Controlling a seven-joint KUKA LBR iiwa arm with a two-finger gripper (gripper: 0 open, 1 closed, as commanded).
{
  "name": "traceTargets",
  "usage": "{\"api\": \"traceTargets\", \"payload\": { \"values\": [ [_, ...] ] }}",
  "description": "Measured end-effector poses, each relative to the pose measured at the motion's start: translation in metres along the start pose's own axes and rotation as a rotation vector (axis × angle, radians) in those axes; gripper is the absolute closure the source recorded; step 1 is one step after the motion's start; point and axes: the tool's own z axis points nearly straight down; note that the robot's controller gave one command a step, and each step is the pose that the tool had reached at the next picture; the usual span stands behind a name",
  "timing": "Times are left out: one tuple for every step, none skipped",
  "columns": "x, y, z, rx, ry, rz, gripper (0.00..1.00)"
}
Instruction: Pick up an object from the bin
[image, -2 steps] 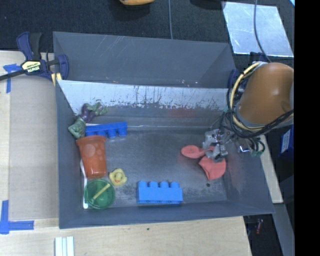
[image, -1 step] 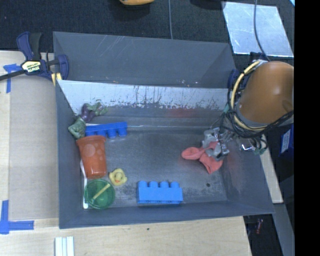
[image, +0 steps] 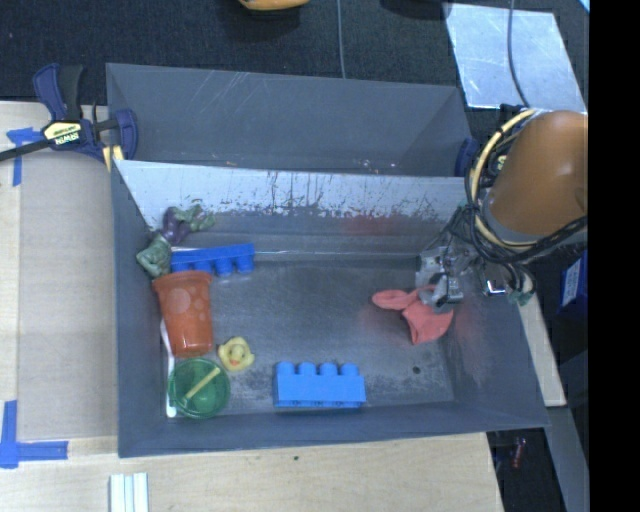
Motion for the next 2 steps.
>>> {"api": "traceTargets", "payload": {
  "values": [
    [0.003, 0.0, -0.038, -0.002, 0.006, -0.062, 1.0],
    [0.009, 0.006, -0.117, -0.001, 0.001, -0.358, 1.0]
  ]
}}
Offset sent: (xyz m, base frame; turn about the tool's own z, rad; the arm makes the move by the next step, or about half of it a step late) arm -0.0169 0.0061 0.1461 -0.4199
